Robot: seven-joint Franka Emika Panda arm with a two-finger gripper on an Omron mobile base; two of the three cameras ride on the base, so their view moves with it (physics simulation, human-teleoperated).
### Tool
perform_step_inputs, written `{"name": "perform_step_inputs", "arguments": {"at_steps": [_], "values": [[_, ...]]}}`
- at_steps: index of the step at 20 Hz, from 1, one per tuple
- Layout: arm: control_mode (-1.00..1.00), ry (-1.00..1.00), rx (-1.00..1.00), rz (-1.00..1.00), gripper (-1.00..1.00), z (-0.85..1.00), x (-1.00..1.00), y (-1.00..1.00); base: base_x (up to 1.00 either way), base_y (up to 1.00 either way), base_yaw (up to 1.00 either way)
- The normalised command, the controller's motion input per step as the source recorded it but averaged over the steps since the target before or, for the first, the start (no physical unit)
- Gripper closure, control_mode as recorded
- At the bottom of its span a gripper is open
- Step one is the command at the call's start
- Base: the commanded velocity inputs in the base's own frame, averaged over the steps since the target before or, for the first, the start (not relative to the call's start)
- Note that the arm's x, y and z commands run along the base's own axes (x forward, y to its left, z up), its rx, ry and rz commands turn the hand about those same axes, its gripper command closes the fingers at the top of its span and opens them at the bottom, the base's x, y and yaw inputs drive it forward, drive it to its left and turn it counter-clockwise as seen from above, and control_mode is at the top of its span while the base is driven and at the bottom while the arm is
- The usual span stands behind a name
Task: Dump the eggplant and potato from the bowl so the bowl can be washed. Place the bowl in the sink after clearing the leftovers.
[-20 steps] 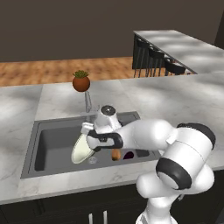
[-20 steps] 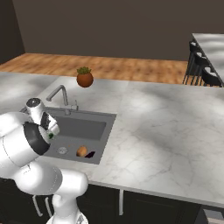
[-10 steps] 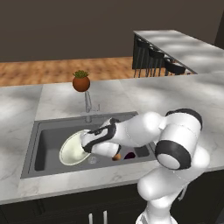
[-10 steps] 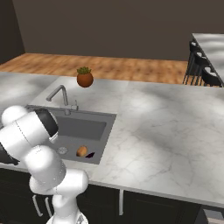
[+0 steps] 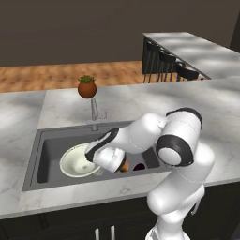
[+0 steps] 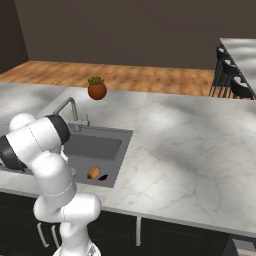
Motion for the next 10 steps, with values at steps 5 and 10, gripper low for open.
{"name": "perform_step_inputs", "arguments": {"at_steps": [5,10], "values": [[-1.00,0.15,-0.17,0.00,1.00,-0.23,0.00,0.00,0.00,0.00,0.00],[-1.00,0.07,-0.04,0.00,1.00,-0.02,0.00,0.02,0.00,0.00,0.00]]}}
